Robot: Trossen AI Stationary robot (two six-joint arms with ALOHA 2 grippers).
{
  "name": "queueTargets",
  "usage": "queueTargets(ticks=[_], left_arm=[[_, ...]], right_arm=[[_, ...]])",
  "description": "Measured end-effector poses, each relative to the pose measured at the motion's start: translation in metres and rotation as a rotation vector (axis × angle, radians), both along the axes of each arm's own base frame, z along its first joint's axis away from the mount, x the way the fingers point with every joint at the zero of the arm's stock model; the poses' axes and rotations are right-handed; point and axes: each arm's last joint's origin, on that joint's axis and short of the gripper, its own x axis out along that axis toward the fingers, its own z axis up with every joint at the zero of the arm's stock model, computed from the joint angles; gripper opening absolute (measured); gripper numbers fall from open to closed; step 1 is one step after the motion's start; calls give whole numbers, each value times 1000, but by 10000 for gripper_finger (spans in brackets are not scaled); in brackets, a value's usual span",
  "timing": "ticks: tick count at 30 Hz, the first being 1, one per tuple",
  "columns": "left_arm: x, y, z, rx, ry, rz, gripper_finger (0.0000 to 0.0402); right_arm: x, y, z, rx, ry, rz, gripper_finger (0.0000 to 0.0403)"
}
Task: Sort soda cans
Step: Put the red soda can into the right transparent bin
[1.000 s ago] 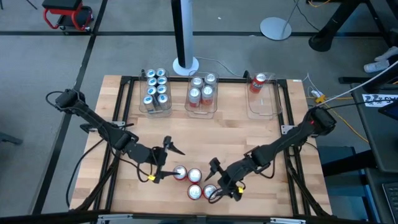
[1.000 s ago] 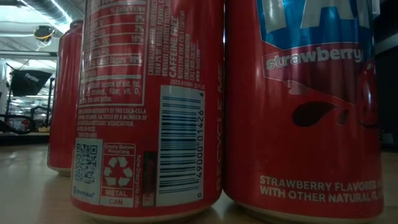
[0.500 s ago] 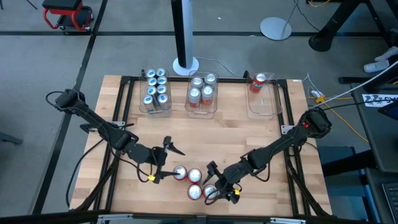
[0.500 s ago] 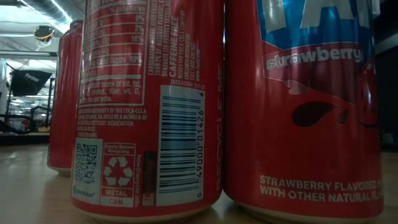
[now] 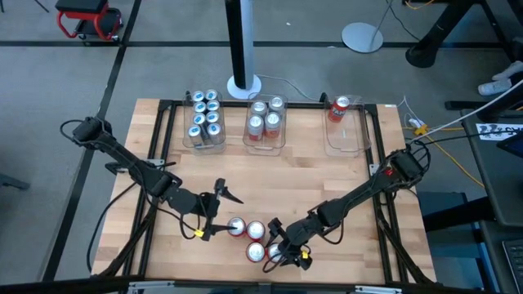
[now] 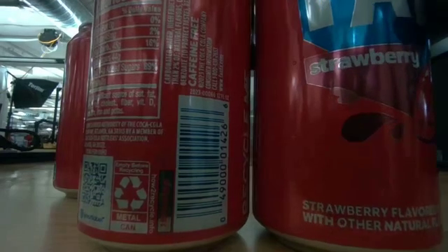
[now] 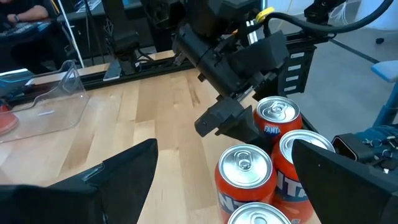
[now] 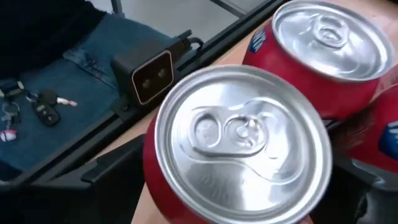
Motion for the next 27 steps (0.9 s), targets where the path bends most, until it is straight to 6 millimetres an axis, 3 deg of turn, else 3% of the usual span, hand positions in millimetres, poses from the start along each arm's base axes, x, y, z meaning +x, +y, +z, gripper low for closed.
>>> queueTargets(ticks=[4, 8, 15, 22, 27], left_arm=[[0, 0, 0, 1, 0, -1, 359], [0, 0, 0, 2, 0, 0, 359], [0, 0, 0, 1, 0, -1, 359], [0, 0, 0, 1, -1, -1, 359], [0, 0, 0, -2, -4, 0, 359]], right_arm=[[1, 0, 0, -13, -23, 20, 344], [0, 0, 0, -11, -26, 52, 295], [-5, -3, 8, -59, -24, 68, 291], [-27, -19, 53, -173, -71, -4, 291], [-59, -46, 95, -337, -79, -113, 291]])
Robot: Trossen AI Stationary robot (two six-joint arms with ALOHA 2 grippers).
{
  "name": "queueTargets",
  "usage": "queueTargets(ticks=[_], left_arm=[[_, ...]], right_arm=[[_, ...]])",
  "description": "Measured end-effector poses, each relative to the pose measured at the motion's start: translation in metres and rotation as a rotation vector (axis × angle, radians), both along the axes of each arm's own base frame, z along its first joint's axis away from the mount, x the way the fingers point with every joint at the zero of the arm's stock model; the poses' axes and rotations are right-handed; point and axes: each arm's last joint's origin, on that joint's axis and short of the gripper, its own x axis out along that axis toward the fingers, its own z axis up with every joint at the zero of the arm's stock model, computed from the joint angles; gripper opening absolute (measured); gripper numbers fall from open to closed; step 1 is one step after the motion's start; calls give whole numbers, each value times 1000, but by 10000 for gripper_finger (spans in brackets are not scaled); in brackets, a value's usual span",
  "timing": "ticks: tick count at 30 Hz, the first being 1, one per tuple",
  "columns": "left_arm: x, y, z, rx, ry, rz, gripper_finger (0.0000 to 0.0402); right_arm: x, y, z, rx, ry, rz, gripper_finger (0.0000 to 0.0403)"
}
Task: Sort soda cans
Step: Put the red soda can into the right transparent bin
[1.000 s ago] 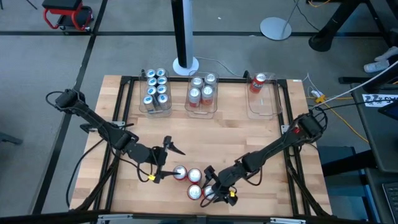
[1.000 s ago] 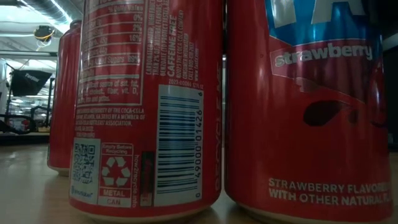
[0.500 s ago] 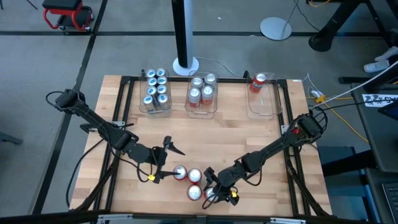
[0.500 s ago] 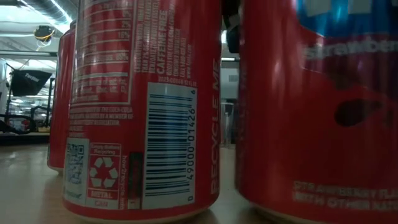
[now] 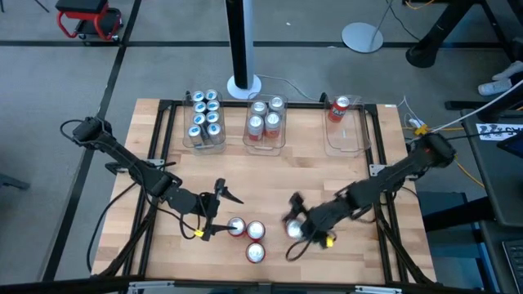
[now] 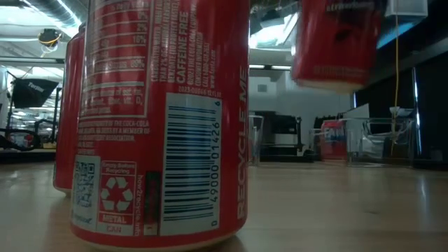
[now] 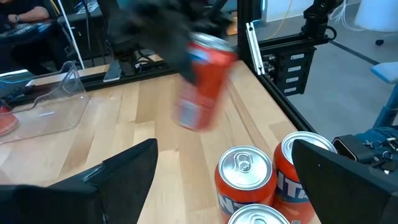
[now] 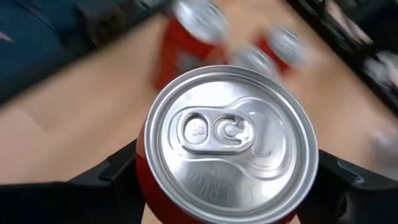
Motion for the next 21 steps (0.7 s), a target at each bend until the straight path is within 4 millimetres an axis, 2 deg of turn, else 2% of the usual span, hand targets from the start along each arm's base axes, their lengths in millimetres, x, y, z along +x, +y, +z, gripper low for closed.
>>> queueTargets(ticks=[6, 9, 15, 21], left_arm=[[0, 0, 0, 0, 0, 1, 359], [0, 0, 0, 1, -1, 1, 359], [0, 1, 0, 1, 0, 2, 359], [2, 3, 0, 3, -1, 13, 359]], right_arm=[[-51, -54, 47, -182, -19, -232, 291], [-77, -87, 63, -263, -13, -366, 291], [-122, -151, 79, -381, 56, -642, 291], [-137, -189, 86, -402, 87, -765, 291]])
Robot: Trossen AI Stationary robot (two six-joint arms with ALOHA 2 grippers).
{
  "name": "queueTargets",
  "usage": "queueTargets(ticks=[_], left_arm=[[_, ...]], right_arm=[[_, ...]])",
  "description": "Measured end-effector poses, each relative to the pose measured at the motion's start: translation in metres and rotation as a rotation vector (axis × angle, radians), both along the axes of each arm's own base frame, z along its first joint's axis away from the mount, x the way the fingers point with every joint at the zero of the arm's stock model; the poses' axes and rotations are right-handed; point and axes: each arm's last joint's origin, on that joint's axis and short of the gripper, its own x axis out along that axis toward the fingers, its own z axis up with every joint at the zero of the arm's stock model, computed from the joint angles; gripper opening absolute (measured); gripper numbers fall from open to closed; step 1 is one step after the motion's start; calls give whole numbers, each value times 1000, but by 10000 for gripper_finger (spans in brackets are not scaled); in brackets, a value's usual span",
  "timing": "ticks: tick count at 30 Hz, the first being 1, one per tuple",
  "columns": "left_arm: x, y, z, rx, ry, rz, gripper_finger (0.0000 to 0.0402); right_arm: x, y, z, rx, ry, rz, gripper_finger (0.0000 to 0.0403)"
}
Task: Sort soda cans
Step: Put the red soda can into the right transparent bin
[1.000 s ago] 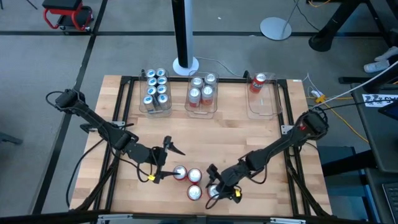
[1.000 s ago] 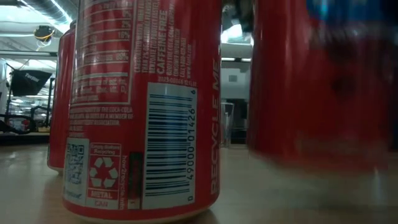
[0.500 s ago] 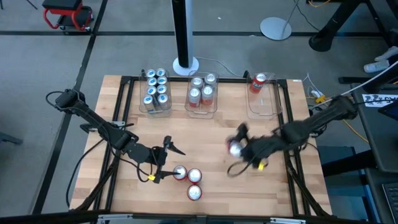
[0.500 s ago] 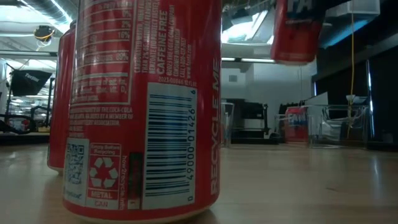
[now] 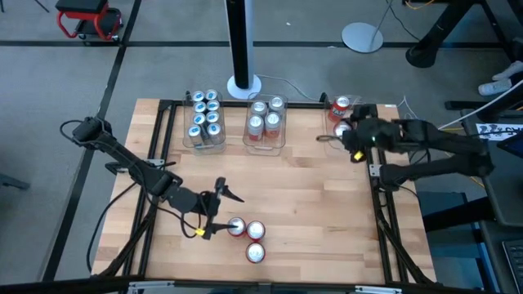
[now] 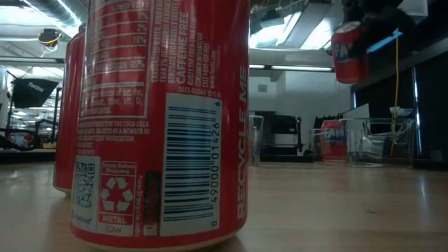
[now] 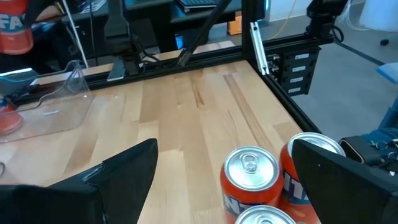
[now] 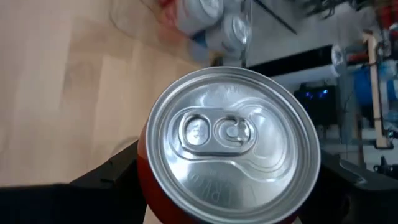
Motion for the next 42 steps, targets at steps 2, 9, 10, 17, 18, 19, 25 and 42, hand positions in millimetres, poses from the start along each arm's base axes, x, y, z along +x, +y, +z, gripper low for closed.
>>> queueTargets(ticks=[2, 9, 10, 17, 18, 19, 25, 42], left_arm=[[1, 1, 0, -3, 1, 7, 359], [1, 2, -1, -4, 6, 13, 359], [1, 2, -1, -5, 6, 13, 359], [1, 2, -1, -6, 6, 13, 359], [1, 2, -1, -6, 6, 13, 359], [1, 2, -1, -5, 6, 13, 359], [1, 2, -1, -5, 6, 13, 359], [1, 2, -1, 2, 4, 10, 359]], right_arm=[[-1, -11, -1, 9, 22, -27, 291], [6, -48, -17, 36, 20, -55, 291], [7, -53, -22, 45, 8, -54, 291], [4, -91, -60, 109, -44, -110, 291], [4, -96, -65, 110, -49, -114, 291], [4, -101, -70, 111, -52, -123, 291], [0, -122, -96, 149, -98, -149, 291], [9, -154, -145, 258, -148, -109, 291]])
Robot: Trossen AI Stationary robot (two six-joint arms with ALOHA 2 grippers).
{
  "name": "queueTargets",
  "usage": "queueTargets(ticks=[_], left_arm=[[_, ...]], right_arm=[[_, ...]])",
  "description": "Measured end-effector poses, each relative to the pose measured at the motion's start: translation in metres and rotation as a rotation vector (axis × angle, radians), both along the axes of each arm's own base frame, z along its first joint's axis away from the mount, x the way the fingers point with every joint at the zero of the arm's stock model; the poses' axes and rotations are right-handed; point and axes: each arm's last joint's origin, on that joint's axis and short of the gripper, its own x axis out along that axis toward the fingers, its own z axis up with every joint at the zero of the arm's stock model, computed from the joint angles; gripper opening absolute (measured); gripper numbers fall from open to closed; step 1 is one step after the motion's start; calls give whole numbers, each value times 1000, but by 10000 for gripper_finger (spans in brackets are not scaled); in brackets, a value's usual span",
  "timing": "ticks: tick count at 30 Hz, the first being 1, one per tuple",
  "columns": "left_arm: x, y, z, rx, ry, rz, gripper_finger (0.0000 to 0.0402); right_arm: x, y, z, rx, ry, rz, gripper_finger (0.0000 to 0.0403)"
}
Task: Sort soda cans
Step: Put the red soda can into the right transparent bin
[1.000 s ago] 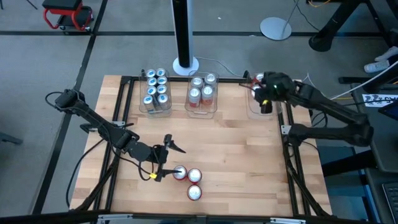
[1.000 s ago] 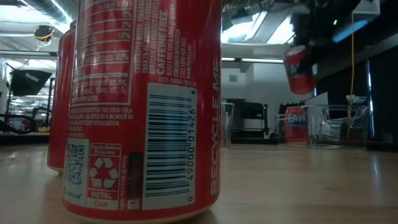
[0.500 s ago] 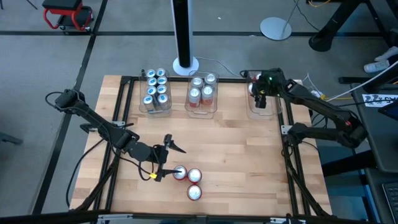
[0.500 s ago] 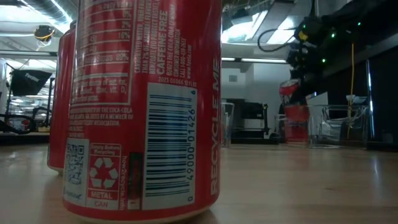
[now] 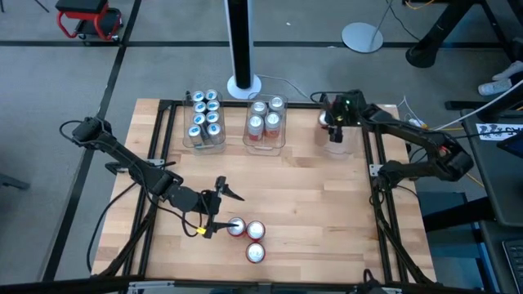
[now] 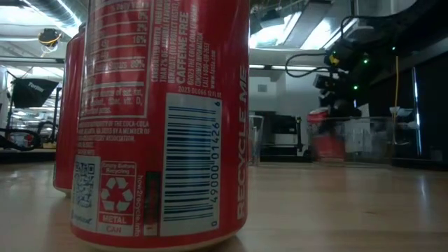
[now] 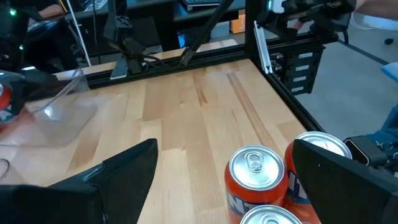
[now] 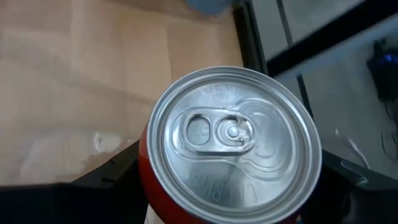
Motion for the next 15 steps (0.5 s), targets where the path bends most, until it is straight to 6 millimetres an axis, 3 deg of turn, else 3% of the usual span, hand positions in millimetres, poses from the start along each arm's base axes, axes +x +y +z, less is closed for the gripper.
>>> queueTargets(ticks=[13, 15], left_arm=[[0, 0, 0, -2, -2, 0, 359], [0, 0, 0, -2, -2, 0, 359]], right_arm=[[8, -8, -15, 29, 0, 43, 291], [8, -9, -15, 24, 9, 35, 311]])
